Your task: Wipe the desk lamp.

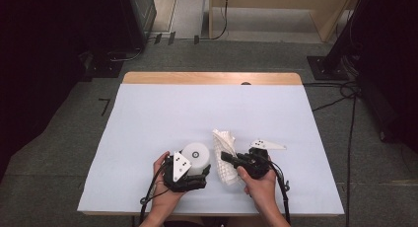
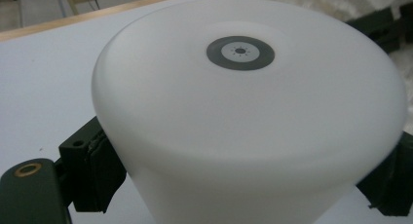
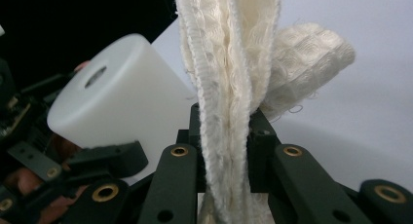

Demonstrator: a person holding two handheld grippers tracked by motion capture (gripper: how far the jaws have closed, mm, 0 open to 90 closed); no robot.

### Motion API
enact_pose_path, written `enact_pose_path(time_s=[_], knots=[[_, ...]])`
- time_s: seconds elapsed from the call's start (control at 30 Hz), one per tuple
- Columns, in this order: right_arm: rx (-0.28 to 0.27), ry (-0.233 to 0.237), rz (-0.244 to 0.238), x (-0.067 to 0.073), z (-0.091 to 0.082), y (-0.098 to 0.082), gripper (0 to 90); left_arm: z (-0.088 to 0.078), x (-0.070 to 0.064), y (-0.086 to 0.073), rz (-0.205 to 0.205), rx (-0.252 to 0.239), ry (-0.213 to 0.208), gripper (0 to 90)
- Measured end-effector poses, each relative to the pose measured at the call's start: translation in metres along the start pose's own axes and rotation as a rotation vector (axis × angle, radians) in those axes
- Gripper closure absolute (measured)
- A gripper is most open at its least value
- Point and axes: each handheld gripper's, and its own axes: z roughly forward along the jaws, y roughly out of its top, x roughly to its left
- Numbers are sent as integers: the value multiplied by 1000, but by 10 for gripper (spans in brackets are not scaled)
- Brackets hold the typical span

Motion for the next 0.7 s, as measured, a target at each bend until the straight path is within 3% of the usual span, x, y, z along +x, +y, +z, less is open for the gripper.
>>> enact_pose_path(time_s=[0.13, 0.23, 0.27, 0.33, 0.57, 0.7], knots=[[40, -11, -4, 2, 10, -6, 782, -5, 9, 2, 28, -34, -37, 87], [62, -9, 1, 3, 16, -10, 784, -12, 19, 8, 0, -78, -121, 88], [62, -9, 1, 3, 16, -10, 784, -12, 19, 8, 0, -78, -121, 88], [61, 32, 17, 6, 18, -9, 789, -12, 19, 7, 19, -75, -147, 88], [-7, 85, 21, 13, 3, 3, 794, -5, 11, 4, 72, -26, -178, 88], [-58, 113, -14, 21, -10, 12, 796, -2, 8, 2, 95, -8, -179, 88]])
